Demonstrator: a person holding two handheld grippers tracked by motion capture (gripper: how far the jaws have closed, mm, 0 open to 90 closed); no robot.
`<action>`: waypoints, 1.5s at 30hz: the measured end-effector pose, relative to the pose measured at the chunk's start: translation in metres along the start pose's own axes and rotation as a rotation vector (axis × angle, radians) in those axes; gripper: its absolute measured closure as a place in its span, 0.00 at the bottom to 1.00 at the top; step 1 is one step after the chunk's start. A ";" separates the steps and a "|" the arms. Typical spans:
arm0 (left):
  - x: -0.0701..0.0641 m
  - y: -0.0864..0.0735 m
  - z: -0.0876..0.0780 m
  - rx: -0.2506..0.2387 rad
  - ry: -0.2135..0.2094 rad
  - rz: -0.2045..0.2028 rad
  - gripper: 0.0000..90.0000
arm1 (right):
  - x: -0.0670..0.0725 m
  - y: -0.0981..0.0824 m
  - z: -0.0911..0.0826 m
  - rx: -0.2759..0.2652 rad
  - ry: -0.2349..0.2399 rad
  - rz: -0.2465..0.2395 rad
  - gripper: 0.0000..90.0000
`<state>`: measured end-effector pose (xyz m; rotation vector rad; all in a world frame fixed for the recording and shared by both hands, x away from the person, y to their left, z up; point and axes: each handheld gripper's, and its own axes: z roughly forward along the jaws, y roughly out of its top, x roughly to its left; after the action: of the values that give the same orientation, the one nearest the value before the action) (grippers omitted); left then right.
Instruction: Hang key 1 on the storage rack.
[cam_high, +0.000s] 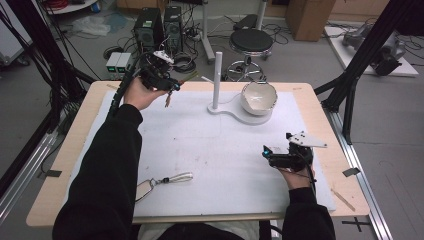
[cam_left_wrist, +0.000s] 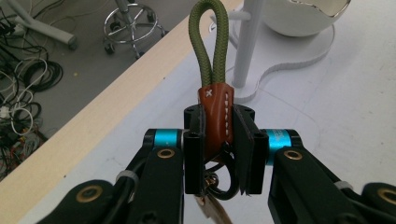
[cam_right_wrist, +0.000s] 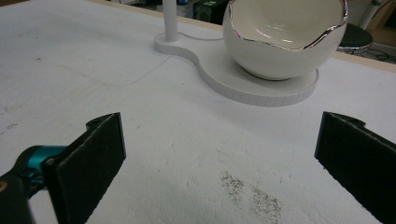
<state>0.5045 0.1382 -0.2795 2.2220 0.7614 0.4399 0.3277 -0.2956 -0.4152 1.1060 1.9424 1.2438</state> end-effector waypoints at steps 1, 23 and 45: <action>-0.001 0.002 0.001 0.000 -0.002 0.002 0.83 | 0.001 0.000 0.000 0.005 0.001 0.000 0.01; -0.014 0.005 0.038 0.057 -0.033 0.019 0.83 | 0.002 0.000 0.000 0.010 0.001 -0.015 0.01; -0.025 0.004 0.075 0.116 -0.058 0.031 0.84 | 0.003 -0.001 -0.001 0.018 -0.003 -0.032 0.01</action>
<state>0.5254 0.0796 -0.3290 2.3472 0.7393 0.3529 0.3250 -0.2932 -0.4154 1.0812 1.9648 1.2091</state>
